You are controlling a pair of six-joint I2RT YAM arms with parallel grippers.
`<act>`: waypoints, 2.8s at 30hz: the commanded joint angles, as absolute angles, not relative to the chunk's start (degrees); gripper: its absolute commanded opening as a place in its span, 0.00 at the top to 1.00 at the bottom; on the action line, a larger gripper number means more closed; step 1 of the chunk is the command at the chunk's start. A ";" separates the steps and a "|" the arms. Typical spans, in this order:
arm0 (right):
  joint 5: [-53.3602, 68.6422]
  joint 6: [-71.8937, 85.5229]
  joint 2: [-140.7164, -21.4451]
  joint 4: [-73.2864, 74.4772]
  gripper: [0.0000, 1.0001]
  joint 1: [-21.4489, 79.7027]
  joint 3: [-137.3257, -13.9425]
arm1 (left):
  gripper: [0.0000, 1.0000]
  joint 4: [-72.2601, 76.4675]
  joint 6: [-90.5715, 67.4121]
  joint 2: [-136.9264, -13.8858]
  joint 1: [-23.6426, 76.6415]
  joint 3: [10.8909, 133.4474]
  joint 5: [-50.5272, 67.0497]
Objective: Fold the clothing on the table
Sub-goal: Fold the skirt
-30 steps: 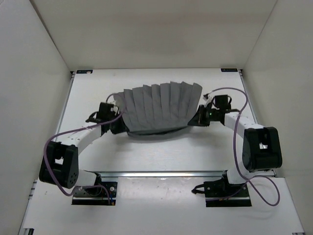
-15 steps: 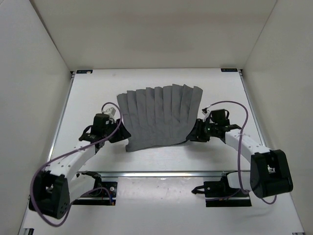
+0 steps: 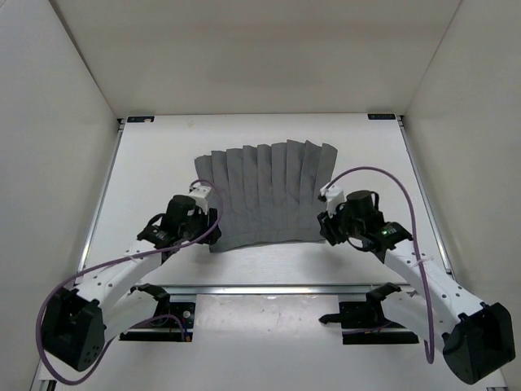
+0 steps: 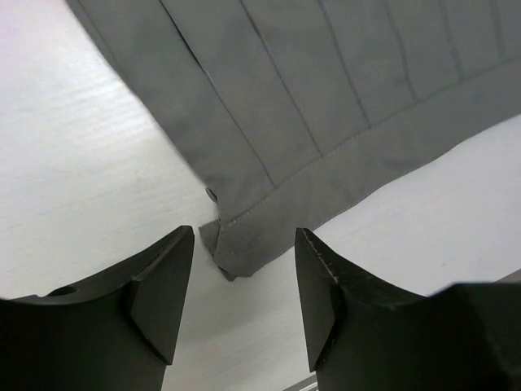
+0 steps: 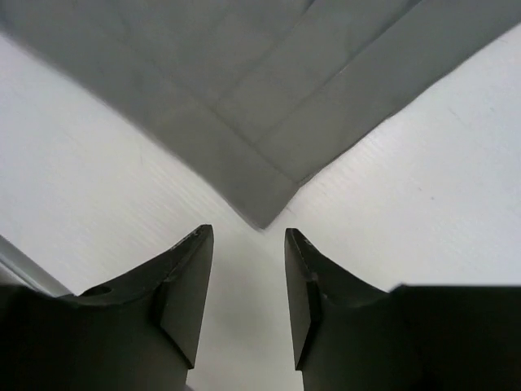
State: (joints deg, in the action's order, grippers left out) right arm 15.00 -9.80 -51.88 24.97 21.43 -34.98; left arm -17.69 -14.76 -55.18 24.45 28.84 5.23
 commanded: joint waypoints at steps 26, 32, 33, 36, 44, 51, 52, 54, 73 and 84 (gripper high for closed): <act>6.68 -22.41 -70.58 12.48 0.48 26.81 -33.31 | 0.38 -19.87 -11.95 -69.60 29.18 30.94 0.88; 6.51 -21.89 -74.44 13.18 0.49 27.33 -35.24 | 0.40 -20.83 -12.31 -74.52 29.62 33.04 1.32; 6.42 -21.97 -74.97 13.71 0.50 27.60 -35.59 | 0.42 -20.74 -12.22 -75.40 29.62 33.13 1.32; 7.21 -20.57 -75.67 14.41 0.81 26.90 -36.04 | 0.82 -20.83 -12.74 -76.46 29.71 33.31 2.02; 7.65 -13.46 -75.68 23.90 1.00 27.15 -42.08 | 1.00 -25.65 -13.18 -74.45 29.27 36.73 1.93; 15.55 -5.37 -68.30 37.16 1.00 26.45 -50.09 | 1.00 -39.53 -12.66 -63.90 27.95 44.47 3.34; 15.38 -4.49 -67.86 40.05 1.00 27.50 -50.88 | 1.00 -41.99 -12.83 -62.24 28.21 45.43 3.25; 15.55 -3.52 -65.49 44.09 1.00 29.08 -51.07 | 1.00 -45.24 -13.18 -60.03 29.18 46.67 4.30; 31.36 -0.62 -57.28 40.27 1.00 9.44 -57.75 | 1.00 -40.10 -20.65 -60.44 20.05 56.86 13.71; 31.99 3.07 -70.22 31.12 1.00 3.26 -56.86 | 0.97 -29.97 -20.48 -86.47 17.49 68.81 16.95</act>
